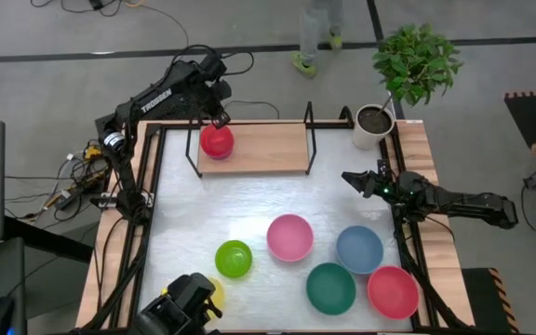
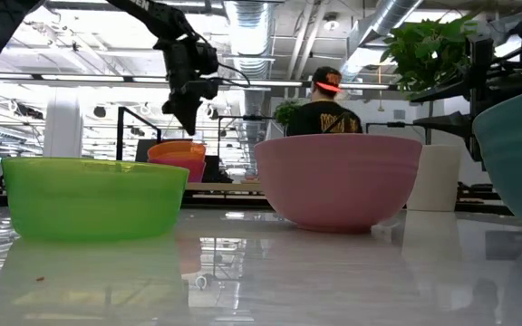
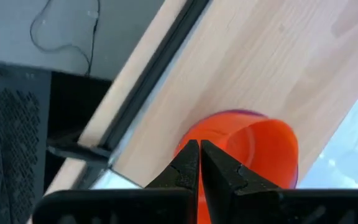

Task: Place and stack bowls onto a shelf
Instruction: Stack the orange transparent bowl on top of the purple transparent bowl on the shelf, then stack the green transparent bowl on top the orange transparent bowl on the shelf

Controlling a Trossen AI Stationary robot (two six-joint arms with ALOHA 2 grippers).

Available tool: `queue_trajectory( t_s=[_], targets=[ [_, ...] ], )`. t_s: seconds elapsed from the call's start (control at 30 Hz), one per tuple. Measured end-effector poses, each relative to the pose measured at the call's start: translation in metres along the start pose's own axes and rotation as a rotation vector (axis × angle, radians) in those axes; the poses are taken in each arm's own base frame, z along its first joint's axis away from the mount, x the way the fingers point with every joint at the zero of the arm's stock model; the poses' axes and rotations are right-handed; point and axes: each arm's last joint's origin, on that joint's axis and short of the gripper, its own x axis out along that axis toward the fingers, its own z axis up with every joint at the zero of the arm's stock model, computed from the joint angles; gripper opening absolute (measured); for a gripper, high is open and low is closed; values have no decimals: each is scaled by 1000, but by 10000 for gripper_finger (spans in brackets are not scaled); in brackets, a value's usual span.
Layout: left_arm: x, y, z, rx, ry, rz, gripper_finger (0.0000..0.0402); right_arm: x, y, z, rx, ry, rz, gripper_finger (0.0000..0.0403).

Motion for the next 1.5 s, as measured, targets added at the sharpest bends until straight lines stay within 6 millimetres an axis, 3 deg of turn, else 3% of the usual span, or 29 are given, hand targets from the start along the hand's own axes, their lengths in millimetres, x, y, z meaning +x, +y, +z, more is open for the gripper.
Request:
queue_trajectory(
  t_s=[0.4,0.53,0.7,0.83,1.03,1.23,1.5],
  targets=[
    [30,-2,-9,-14,64,45,0,0,0,0,-2,0,0,203],
    [27,-2,-8,-21,59,40,0,0,0,0,-2,0,0,203],
    [1,-16,-2,10,46,-99,0,0,0,0,-2,0,0,203],
    [-29,-51,-5,129,42,-190,0,0,0,0,-16,0,0,203],
    [-65,-125,-22,322,34,-248,0,0,0,0,-25,1,0,203],
    [-96,-196,-49,416,36,-314,0,0,0,0,-25,3,2,203],
    [-121,-267,-91,523,38,-324,22,0,0,0,-51,11,7,203]
  ],
)
